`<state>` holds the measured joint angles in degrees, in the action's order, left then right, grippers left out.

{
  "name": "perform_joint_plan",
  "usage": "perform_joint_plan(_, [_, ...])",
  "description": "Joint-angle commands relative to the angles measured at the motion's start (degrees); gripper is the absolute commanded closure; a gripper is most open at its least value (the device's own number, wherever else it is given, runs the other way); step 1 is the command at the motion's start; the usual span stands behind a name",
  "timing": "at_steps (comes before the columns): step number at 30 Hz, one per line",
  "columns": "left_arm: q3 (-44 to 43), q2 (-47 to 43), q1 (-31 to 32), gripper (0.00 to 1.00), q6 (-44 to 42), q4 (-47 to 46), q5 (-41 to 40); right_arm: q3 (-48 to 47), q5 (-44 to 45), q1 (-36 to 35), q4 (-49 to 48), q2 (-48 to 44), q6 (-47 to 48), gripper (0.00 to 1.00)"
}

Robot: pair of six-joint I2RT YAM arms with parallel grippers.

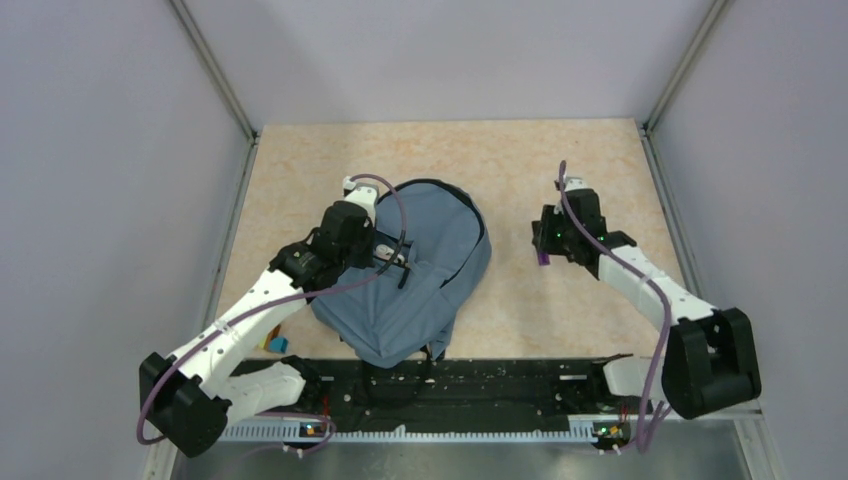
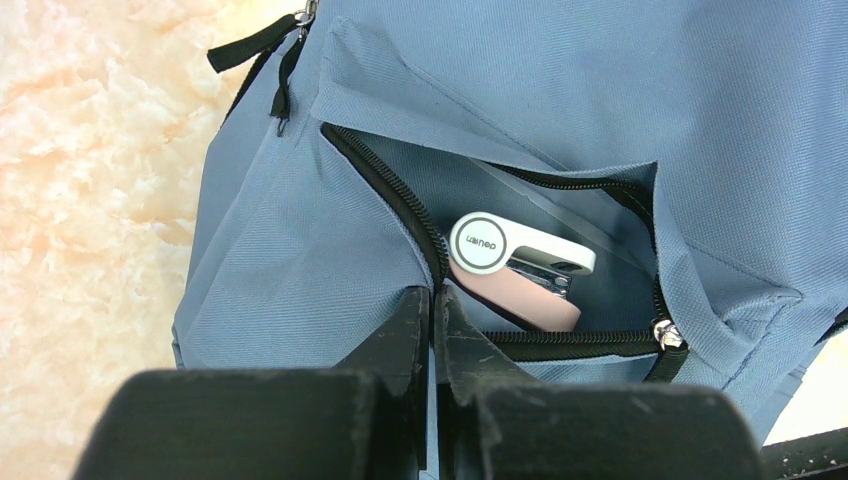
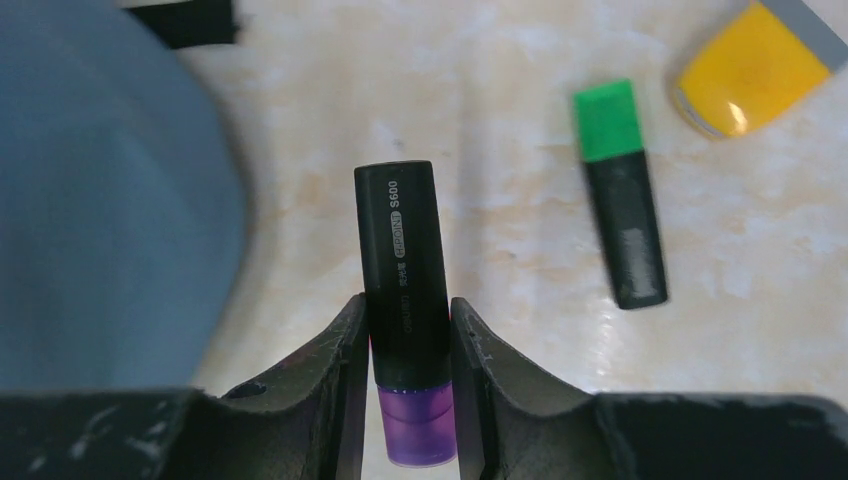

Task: Pack the student bag
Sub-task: Pick up the stationery from the center of the board, then place the stationery in the student bag.

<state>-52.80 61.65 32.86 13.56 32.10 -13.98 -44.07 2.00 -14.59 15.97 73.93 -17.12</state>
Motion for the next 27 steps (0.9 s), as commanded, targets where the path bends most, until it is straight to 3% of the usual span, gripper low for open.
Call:
perform_joint_plan(1, [-0.5, -1.5, -0.9, 1.00, -0.5, -3.0, -2.1, -4.5, -6.6, -6.2, -1.6, -5.0, -0.2, 1.00])
perform_joint_plan(6, [-0.3, -2.1, -0.9, 1.00, -0.6, -3.3, -1.6, -5.8, -11.7, -14.9, -12.3, -5.2, -2.9, 1.00])
perform_joint_plan(11, [-0.3, -2.2, -0.9, 1.00, -0.6, -3.3, -1.3, -10.2, -14.4, -21.5, -21.9, 0.8, -4.6, 1.00])
perform_joint_plan(22, [-0.3, -2.5, -0.9, 1.00, -0.6, -3.4, -1.1, -21.4, -13.3, -33.8, -31.3, 17.3, -4.4, 1.00])
perform_joint_plan(27, [-0.2, -2.8, -0.9, 1.00, -0.6, -3.3, -1.0, -23.3, -13.2, -36.3, -32.7, 22.1, -4.4, 1.00])
